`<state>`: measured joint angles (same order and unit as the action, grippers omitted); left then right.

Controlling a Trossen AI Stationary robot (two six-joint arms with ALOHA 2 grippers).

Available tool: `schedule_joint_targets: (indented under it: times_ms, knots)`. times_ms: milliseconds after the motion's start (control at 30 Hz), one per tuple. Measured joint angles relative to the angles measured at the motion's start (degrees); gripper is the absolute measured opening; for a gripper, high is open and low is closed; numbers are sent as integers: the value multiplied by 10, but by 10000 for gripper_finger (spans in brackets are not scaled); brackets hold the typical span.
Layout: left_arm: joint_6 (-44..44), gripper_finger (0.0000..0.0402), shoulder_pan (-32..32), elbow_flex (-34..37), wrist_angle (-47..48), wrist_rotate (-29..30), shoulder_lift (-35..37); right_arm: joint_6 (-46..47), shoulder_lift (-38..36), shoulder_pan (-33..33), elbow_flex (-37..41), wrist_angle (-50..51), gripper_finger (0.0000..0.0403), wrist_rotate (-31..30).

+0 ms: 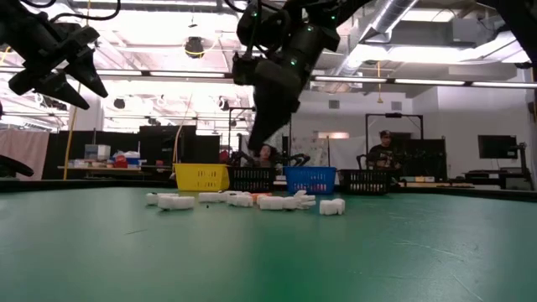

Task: Sort Halloween decoration
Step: Put the orange skeleton toy into the blue basket

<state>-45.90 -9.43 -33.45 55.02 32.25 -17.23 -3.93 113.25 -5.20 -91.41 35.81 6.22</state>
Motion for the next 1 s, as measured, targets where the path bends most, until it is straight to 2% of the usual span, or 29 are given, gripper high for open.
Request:
schedule_joint_targets:
  times_ms: [67,133,300,433,567,1000]
  knots:
    - [0,256,0,0,0,0,0,-17,1,-5,-1,1,42,44]
    - [0,256,0,0,0,0,0,-35,3,-1,2,11,75,63]
    - [0,256,0,0,0,0,0,-79,4,20,25,8,162,61]
    - [0,256,0,0,0,0,0,-82,4,32,41,-23,209,53]
    - [0,256,0,0,0,0,0,-82,5,43,55,-41,220,24]
    - [0,256,0,0,0,0,0,-90,45,46,56,-32,203,16]
